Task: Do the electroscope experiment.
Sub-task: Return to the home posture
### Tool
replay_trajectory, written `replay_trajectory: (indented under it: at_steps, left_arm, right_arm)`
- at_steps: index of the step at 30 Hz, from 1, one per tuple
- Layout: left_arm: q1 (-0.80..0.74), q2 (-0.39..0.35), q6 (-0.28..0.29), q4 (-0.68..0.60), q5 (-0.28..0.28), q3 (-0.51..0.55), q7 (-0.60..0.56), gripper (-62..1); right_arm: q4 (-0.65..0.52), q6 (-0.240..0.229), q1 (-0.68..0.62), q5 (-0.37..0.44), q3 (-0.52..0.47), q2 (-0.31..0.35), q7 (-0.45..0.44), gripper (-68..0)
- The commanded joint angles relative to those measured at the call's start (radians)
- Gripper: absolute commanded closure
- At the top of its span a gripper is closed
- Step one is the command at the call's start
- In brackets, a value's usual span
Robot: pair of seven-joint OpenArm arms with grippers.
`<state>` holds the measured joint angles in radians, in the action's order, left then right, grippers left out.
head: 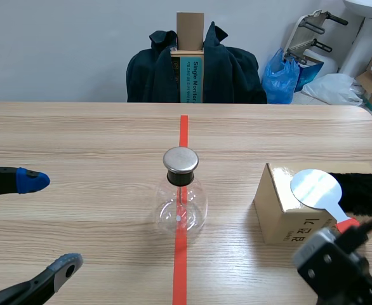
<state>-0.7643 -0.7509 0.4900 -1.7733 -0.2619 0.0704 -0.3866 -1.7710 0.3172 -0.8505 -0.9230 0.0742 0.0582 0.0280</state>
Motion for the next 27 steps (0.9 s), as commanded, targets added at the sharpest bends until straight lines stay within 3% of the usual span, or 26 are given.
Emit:
replay_trajectory:
  at_steps: [1,7,9,12,15,20,24,27]
  left_arm:
    - [0.006,0.008,-0.001,-0.002,-0.011,-0.009,-0.013,-62.3]
    - [0.006,0.008,-0.002,-0.002,-0.01,-0.009,-0.013,-62.3]
    - [0.006,0.008,-0.002,-0.002,-0.01,-0.009,-0.013,-62.3]
    - [0.006,0.008,-0.002,-0.002,-0.01,-0.009,-0.013,-62.3]
    - [0.006,0.008,-0.002,-0.002,-0.006,-0.009,-0.013,-62.3]
    - [0.006,0.008,-0.002,0.0,-0.005,-0.009,-0.013,-62.3]
    - [0.006,0.008,-0.002,0.0,-0.003,-0.009,-0.012,-62.3]
    - [0.006,0.008,-0.002,0.0,-0.003,-0.009,-0.012,-62.3]
  right_arm:
    - [-0.015,0.007,-0.04,0.041,0.0,0.037,-0.037,-67.2]
    - [-0.168,-0.007,-0.094,0.368,-0.013,0.171,-0.146,-67.1]
    - [-0.237,-0.046,-0.079,0.502,-0.031,0.214,-0.199,-67.1]
    - [-0.328,-0.148,-0.035,0.662,-0.062,0.253,-0.244,-67.1]
    - [-0.381,-0.264,0.027,0.771,-0.082,0.272,-0.264,-67.1]
    - [-0.39,-0.47,0.136,0.917,-0.08,0.322,-0.245,-67.1]
    - [-0.39,-0.57,0.164,1.022,-0.08,0.364,-0.191,-67.1]
    - [-0.39,-0.662,0.164,1.051,-0.08,0.409,-0.183,-67.1]
